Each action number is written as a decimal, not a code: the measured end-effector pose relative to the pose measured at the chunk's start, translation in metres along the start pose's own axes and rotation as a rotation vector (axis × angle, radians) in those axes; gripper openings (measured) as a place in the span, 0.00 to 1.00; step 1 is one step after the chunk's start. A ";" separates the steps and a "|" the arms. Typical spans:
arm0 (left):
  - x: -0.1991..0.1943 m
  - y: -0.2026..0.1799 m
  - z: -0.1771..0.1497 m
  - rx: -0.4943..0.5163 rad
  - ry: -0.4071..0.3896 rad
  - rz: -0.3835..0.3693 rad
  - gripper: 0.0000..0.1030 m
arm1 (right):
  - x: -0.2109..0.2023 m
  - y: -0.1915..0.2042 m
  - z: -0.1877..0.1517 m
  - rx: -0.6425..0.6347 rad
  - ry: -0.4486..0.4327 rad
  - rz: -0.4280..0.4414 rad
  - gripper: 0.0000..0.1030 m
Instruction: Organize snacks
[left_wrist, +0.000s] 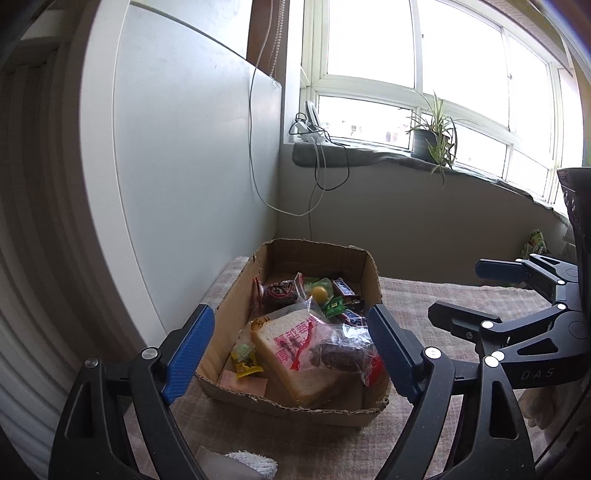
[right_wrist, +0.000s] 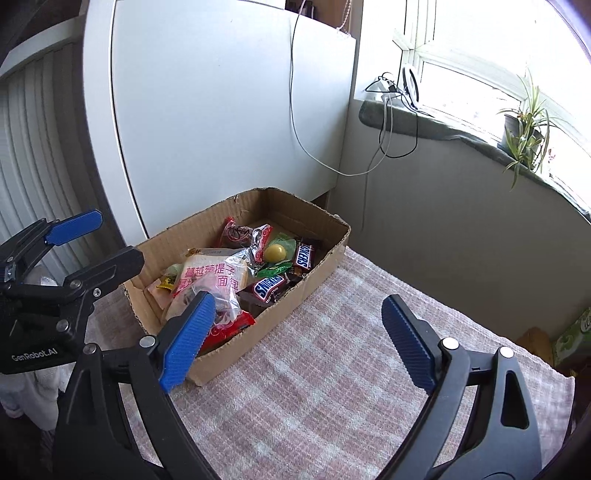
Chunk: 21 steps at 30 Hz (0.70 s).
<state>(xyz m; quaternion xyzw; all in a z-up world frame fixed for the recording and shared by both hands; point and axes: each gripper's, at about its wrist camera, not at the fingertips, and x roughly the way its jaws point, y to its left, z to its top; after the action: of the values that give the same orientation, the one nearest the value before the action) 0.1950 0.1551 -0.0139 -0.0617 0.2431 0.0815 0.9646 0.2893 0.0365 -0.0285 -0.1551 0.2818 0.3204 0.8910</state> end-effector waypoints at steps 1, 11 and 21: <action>-0.002 0.000 -0.002 -0.005 0.002 -0.002 0.83 | -0.005 -0.001 -0.003 0.007 -0.012 -0.008 0.98; -0.020 0.001 -0.015 -0.013 -0.017 -0.004 0.83 | -0.036 0.007 -0.030 0.034 -0.039 -0.063 1.00; -0.021 0.000 -0.023 0.002 -0.008 -0.001 0.83 | -0.046 0.010 -0.045 0.063 -0.042 -0.083 1.00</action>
<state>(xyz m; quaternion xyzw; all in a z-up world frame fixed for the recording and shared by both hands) 0.1663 0.1487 -0.0237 -0.0608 0.2393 0.0811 0.9656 0.2351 0.0014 -0.0378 -0.1320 0.2665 0.2772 0.9136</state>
